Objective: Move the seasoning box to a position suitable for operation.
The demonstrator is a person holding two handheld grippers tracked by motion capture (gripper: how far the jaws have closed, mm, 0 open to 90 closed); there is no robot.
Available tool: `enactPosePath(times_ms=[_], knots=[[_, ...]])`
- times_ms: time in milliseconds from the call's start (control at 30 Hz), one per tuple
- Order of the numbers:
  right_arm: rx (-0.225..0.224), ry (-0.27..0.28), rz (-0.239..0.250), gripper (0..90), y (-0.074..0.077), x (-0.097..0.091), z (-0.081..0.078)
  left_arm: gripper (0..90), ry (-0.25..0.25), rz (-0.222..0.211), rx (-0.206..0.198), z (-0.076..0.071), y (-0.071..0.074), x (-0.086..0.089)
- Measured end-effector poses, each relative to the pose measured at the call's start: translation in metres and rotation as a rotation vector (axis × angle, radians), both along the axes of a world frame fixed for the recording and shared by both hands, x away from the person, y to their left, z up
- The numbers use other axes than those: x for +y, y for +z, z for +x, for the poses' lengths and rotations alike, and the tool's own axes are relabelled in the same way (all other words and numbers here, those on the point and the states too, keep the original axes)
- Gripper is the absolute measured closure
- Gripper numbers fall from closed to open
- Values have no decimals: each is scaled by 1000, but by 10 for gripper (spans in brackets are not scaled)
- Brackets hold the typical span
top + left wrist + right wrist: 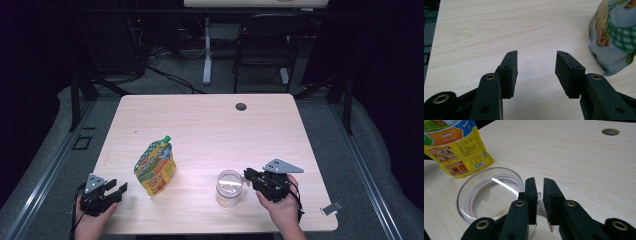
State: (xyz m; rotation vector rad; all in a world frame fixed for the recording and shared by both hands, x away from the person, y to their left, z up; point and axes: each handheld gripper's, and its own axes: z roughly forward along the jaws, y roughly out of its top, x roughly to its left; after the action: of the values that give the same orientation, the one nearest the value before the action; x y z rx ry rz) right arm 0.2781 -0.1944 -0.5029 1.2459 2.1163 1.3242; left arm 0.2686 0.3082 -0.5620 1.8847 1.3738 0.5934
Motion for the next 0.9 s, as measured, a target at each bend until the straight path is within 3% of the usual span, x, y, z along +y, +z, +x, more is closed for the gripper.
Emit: enactPosePath(times_ms=[900], knots=[[13,10,32,818,-2,-4,1,532,-1,1,1,0,0,0]])
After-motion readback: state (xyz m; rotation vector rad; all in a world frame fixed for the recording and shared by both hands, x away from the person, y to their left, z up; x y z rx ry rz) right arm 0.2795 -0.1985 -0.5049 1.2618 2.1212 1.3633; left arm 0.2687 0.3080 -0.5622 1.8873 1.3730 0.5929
